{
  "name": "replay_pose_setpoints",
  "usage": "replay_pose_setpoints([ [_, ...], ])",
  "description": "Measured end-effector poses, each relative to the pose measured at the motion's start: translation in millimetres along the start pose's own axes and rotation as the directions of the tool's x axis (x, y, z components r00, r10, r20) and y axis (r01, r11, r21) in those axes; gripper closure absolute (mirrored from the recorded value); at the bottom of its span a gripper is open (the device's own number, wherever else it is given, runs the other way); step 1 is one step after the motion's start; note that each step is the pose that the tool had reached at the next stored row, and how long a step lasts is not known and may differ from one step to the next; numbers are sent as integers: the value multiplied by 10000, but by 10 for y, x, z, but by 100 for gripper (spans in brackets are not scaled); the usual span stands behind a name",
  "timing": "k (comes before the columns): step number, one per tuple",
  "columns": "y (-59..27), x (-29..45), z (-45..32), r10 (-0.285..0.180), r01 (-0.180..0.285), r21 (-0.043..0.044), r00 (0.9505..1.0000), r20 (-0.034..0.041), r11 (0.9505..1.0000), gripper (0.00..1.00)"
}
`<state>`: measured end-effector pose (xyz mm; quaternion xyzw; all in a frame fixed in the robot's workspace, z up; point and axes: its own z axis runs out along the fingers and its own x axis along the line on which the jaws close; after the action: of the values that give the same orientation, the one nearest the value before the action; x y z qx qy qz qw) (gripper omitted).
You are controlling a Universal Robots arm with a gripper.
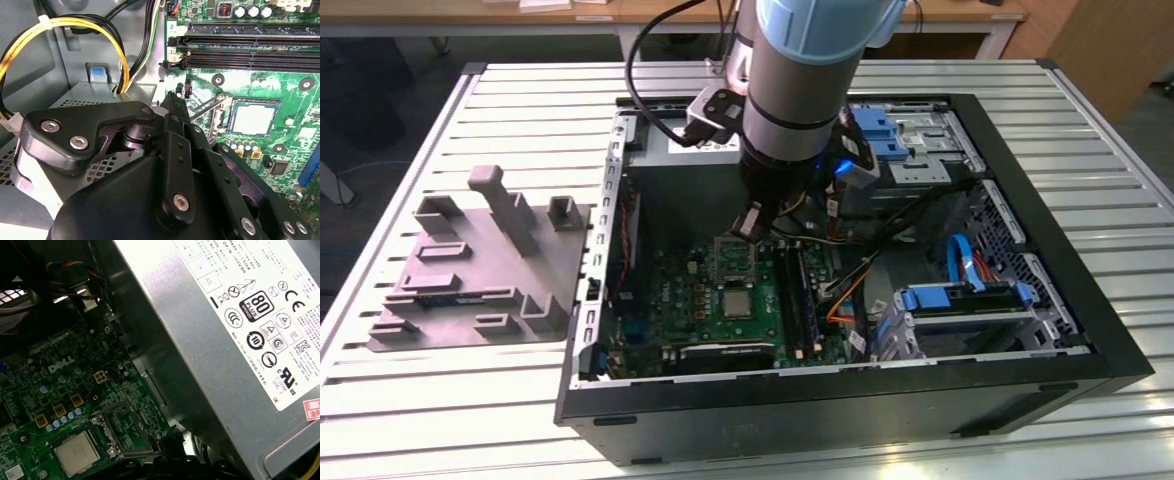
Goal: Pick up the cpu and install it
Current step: 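Close the cpu cover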
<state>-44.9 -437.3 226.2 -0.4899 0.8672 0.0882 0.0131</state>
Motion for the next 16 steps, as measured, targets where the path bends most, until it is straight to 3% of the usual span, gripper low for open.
replay_pose_setpoints([
  [16,29,4,-62,-398,397,-40,9992,-65,9992,89],
])
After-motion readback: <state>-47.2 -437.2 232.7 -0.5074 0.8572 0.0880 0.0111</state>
